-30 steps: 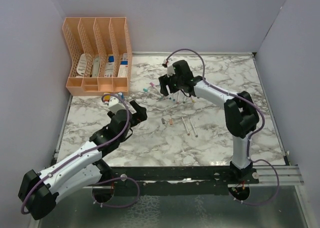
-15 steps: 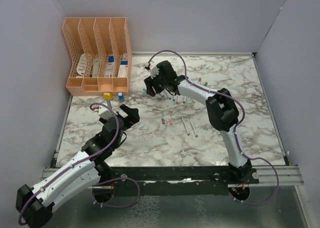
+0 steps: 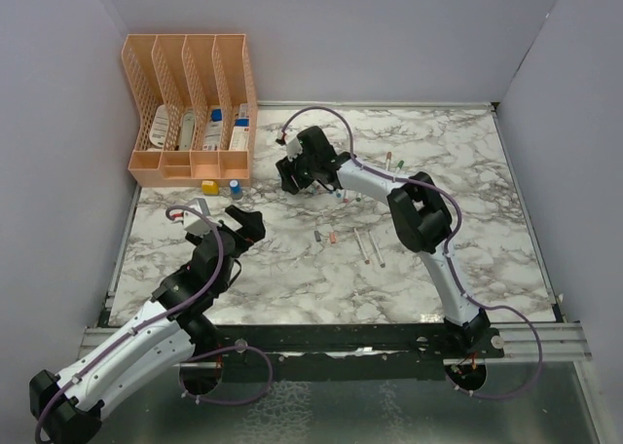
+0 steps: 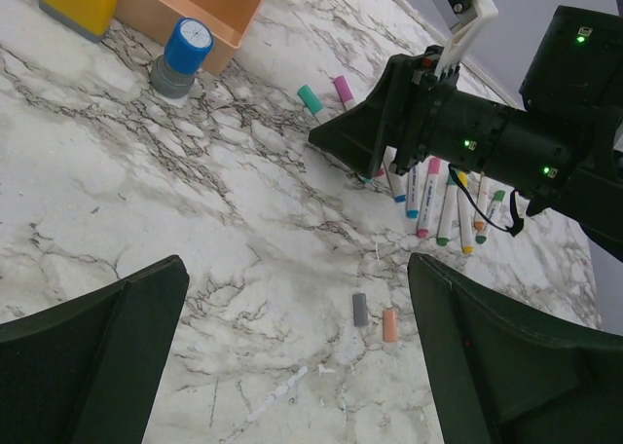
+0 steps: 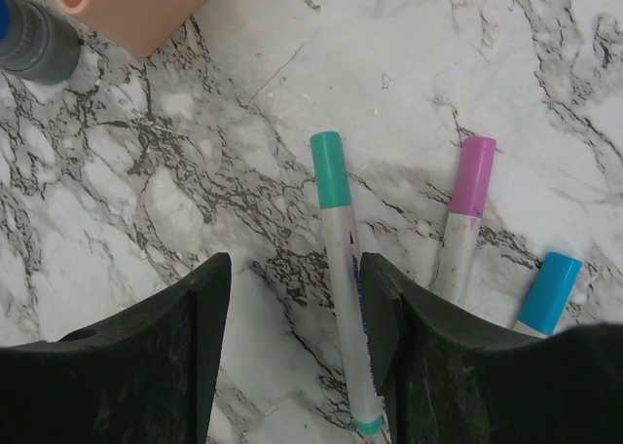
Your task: Open the pen caps
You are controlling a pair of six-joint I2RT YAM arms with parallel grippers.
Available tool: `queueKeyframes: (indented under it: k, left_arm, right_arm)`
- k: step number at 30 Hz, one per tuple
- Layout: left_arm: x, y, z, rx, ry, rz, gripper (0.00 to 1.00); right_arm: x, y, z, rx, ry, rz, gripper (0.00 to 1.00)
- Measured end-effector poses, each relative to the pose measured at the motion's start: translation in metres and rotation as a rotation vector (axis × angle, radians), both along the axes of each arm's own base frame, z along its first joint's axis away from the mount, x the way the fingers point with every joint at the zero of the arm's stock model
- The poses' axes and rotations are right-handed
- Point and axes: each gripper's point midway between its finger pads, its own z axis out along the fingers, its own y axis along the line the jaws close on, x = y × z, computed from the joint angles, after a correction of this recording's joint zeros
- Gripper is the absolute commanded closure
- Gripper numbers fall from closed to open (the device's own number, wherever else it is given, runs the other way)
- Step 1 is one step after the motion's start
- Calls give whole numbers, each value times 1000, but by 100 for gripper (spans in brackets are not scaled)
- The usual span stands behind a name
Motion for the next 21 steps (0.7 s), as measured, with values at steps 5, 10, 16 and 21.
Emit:
queueKeyframes:
  k: [5, 10, 16, 21]
  left_arm:
    - [0, 3, 1, 5, -6, 11, 1]
    - [0, 4, 2, 8, -7, 15, 1]
    - [0, 5, 2, 9, -8, 18, 1]
    - [0, 5, 2, 7, -11, 18, 1]
  right_arm:
    - [0, -1, -5, -5, 6, -2, 45]
    - [0, -1, -7, -8, 8, -2, 50]
    - [-1, -3, -12, -27, 4, -11, 57]
    - [-4, -4, -15, -59, -34, -37, 64]
